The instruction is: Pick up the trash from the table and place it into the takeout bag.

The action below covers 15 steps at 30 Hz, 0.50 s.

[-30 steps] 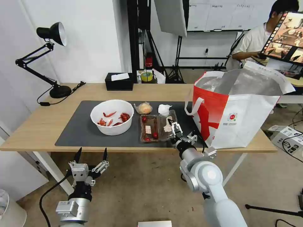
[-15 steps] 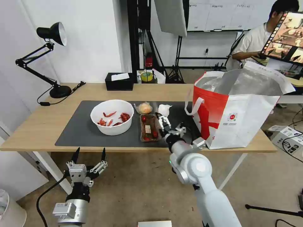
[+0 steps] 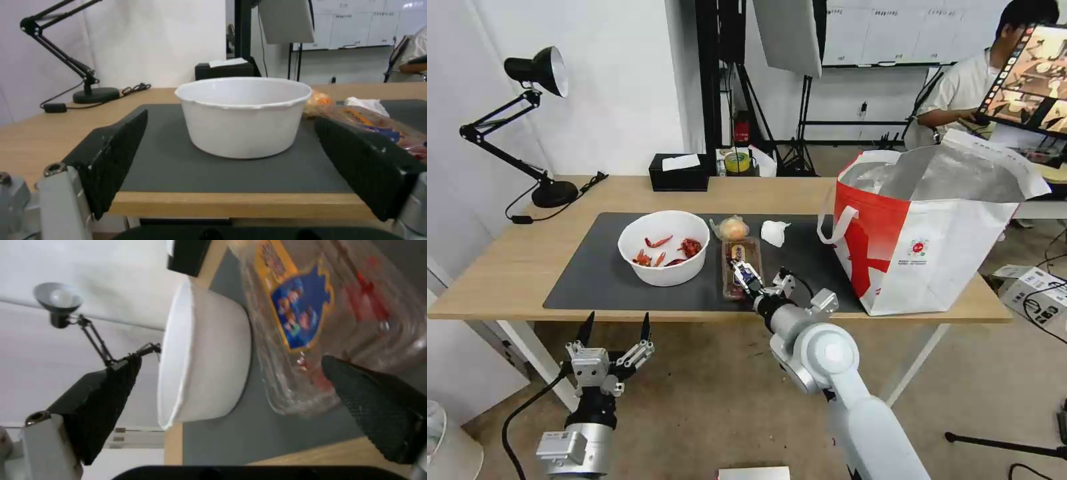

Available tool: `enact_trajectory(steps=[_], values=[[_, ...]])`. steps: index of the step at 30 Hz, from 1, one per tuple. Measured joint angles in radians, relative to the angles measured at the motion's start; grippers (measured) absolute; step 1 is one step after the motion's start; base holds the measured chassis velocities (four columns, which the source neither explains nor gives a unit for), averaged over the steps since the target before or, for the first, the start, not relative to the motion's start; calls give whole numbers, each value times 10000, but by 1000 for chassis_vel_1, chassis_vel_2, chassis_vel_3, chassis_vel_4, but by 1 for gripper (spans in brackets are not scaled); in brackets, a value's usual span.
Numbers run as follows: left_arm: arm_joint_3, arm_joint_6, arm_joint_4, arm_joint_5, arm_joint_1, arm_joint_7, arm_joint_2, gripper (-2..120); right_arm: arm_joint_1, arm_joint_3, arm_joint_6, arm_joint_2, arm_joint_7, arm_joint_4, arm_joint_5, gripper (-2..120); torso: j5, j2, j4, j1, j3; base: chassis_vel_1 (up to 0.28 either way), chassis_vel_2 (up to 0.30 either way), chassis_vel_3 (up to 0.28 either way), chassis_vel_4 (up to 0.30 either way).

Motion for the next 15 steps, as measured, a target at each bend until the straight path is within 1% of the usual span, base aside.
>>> enact_trajectory(steps=[3,6,7,9,10,12,13,15], values=[[-19,0,-54,-3,12,0,17,100,86,149,0,-202,-242,149,15,100,1,0,-2,0,0,0,0,0,0],[-35,-1,-147,-5,44,0,7,100,569,222,-80,-649,-754,155,-248,100,1,0,-1,0,0,0,0,0,0],[-35,-1,-147,-5,44,0,7,100,569,222,-80,-649,-754,155,-248,100,1,0,-1,0,0,0,0,0,0],[-56,-17,-209,-5,91,0,-22,100,1148,120,-374,-1090,-1390,-229,-1008,100,0,0,-1,0,0,0,0,0,0],[-56,-17,-209,-5,91,0,-22,100,1148,120,-374,-1090,-1390,-229,-1008,100,0,0,-1,0,0,0,0,0,0],[-99,-82,-272,-5,146,3,-29,100,1870,-211,-820,-1482,-2454,-867,-2522,100,1,0,-1,1,1,0,0,0,0],[-99,-82,-272,-5,146,3,-29,100,1870,-211,-820,-1482,-2454,-867,-2522,100,1,0,-1,1,1,0,0,0,0],[-133,-126,-322,-3,185,3,-26,100,2449,-606,-1068,-1711,-3494,-1441,-4203,91,0,0,-1,1,0,0,0,0,0]])
